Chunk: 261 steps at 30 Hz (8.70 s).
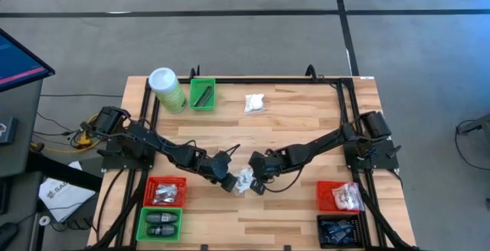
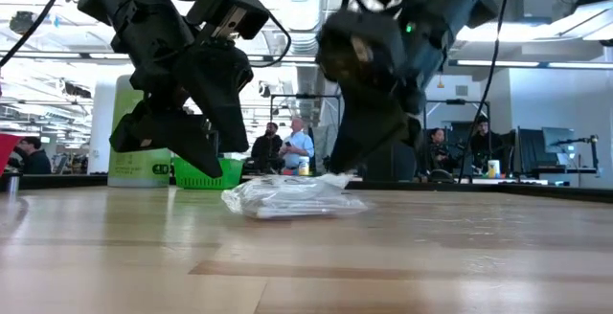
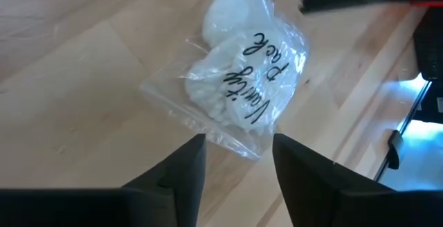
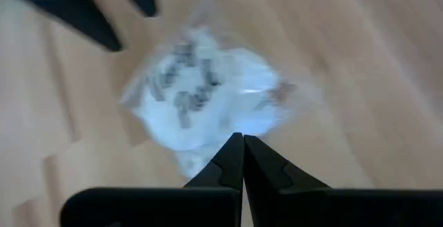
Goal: Pick & Place Travel size toiletries
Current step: Put the cotton pack into the right red bin
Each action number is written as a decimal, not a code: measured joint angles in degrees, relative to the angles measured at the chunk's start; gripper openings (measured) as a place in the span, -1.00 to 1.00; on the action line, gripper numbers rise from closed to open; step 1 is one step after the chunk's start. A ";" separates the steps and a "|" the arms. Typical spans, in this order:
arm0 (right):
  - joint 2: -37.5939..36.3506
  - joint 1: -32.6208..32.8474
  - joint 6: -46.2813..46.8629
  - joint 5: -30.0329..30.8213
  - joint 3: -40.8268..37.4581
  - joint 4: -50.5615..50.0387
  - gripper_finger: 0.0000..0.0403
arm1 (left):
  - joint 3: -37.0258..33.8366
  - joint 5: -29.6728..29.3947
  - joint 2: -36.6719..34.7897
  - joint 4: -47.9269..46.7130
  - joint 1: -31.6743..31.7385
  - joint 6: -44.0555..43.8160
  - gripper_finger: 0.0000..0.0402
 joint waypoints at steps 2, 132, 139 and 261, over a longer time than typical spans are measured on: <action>0.08 -0.11 0.15 0.05 -0.15 -0.03 -1.00 | 0.00 -0.03 0.00 -0.01 0.01 -0.28 -0.18; -0.84 1.16 -2.92 -0.61 1.95 -3.93 -0.62 | -8.36 6.67 -0.66 20.14 1.64 -4.06 -0.97; -7.32 1.14 -16.02 -3.26 2.02 -3.40 -0.25 | -8.35 6.03 -11.74 7.12 4.42 4.74 -0.97; -30.92 17.01 -34.57 37.62 4.01 -6.13 0.07 | 31.15 7.97 -9.99 -32.52 14.09 26.62 -0.97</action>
